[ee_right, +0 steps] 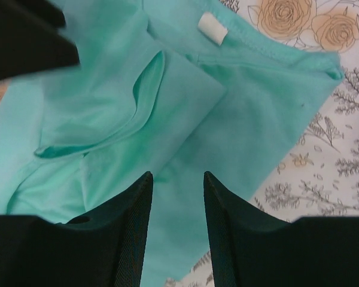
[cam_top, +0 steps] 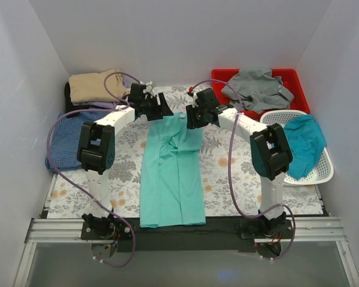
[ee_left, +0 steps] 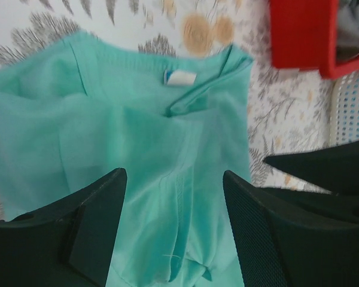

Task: Fold and stack the t-shirts
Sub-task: Fold the tshirt

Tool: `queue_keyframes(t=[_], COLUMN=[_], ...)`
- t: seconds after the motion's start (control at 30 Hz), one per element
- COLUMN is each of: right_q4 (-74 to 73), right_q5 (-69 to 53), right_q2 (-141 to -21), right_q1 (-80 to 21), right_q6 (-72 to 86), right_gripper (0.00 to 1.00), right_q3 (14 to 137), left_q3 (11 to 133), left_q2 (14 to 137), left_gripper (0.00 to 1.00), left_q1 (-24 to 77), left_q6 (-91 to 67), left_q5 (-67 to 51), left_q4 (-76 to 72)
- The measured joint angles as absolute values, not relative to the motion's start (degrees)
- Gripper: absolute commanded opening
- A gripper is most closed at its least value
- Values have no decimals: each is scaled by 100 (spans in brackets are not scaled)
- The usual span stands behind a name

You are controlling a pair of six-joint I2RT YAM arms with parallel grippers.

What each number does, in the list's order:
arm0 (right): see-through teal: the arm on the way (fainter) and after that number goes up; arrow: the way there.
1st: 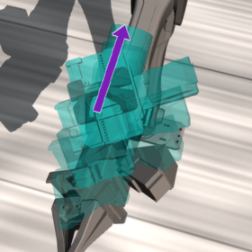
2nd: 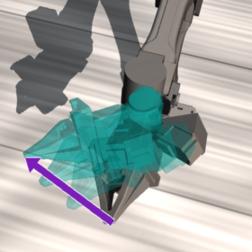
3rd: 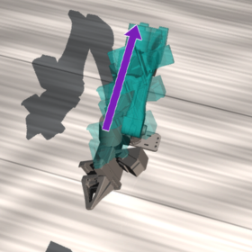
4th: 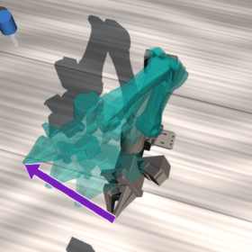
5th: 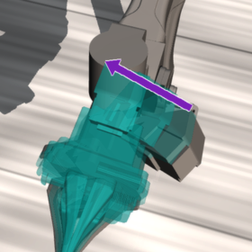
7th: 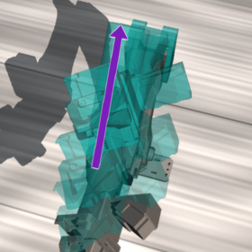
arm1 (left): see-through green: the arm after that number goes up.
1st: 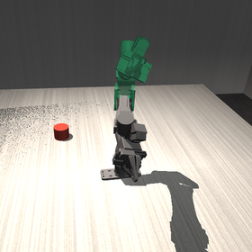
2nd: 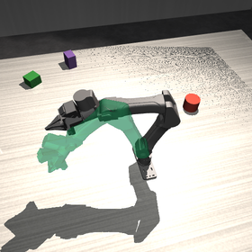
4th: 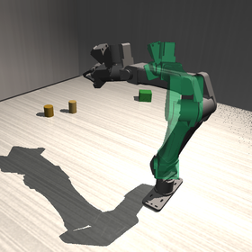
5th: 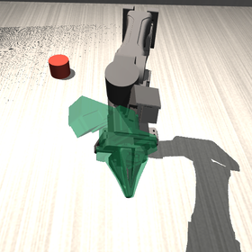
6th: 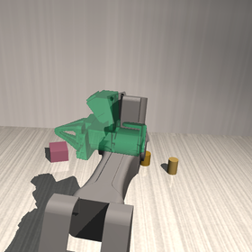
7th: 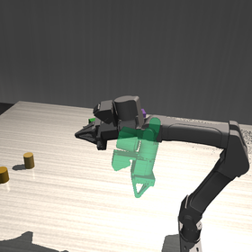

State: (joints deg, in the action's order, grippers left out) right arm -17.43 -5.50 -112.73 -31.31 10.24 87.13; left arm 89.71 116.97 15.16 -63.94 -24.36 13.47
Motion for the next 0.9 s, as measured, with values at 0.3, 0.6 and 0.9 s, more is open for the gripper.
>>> queue_keyframes(t=[0.3, 0.6, 0.9], right_q4=[-1708, -2016, -2134], right_q5=[-937, -1041, -1063], right_q2=[-12337, -13450, -13872], right_q1=[-2825, -2696, -2663], right_q6=[1052, 1063, 880], right_gripper=[47, 47, 47], right_q3=[9758, 10844, 11515], left_q3=[8836, 9697, 10512], left_q2=[12484, 13021, 13480], left_gripper=[64, 64, 64], left_q1=[1557, 1511, 1308], left_q6=[-6584, -6606, -6573], left_q5=[-3227, -2902, -2661], left_q4=[1459, 1616, 1756])
